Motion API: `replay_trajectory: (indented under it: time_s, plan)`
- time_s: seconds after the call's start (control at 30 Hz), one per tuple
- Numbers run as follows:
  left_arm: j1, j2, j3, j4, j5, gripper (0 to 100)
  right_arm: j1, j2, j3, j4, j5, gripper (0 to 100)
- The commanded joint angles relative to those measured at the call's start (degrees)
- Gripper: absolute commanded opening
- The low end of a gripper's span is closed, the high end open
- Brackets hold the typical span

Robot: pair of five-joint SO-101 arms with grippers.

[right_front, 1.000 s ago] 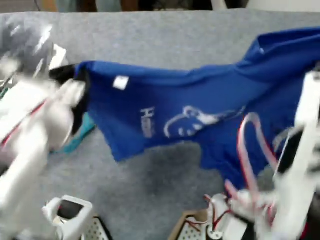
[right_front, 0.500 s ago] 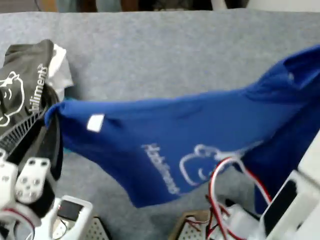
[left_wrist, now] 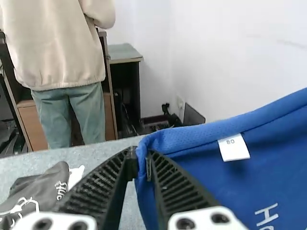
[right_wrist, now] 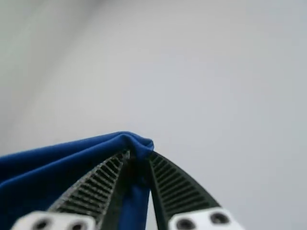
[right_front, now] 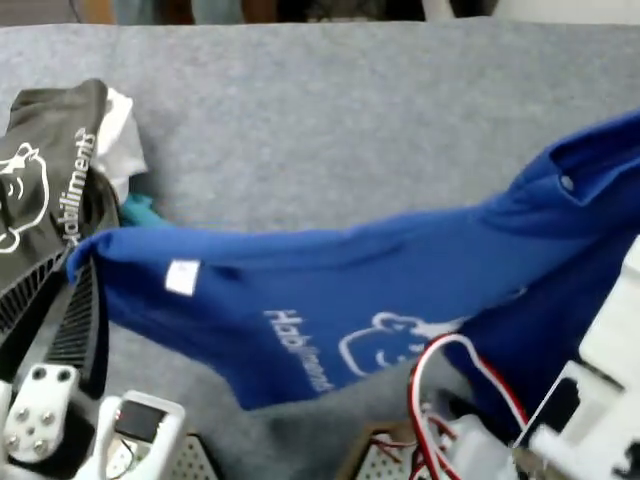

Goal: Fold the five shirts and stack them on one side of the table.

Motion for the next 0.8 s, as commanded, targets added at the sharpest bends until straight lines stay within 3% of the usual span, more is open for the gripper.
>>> replay_trajectory:
  time_s: [0.0, 0.2, 0.4, 0.53, 0.6, 0.77]
  plan:
    - [-0.2, 0.0, 6.1, -4.2, 0.8, 3, -1.3, 1.6, 3.4, 2.5, 2.1, 1.5]
    - [-0.1, 0.1, 30.4, -25.8, 0.4, 3, -6.7, 5.0, 16.8, 2.4, 4.2, 1.5]
    - [-3.3, 3.3, 57.0, -65.2, 0.6, 3, -9.6, 9.5, 37.8, -8.8, 4.6, 1.4]
    - [-7.3, 17.3, 61.8, -87.6, 0.4, 3, -9.7, 12.5, 52.6, -21.5, 4.7, 1.4]
    - [-8.3, 26.6, 58.4, -91.7, 0.4, 3, -11.0, 14.2, 58.9, -28.2, 4.7, 1.4]
    - [-7.7, 49.9, 41.2, -91.8, 0.8, 3, -13.3, 21.3, 68.3, -44.0, 4.2, 1.4]
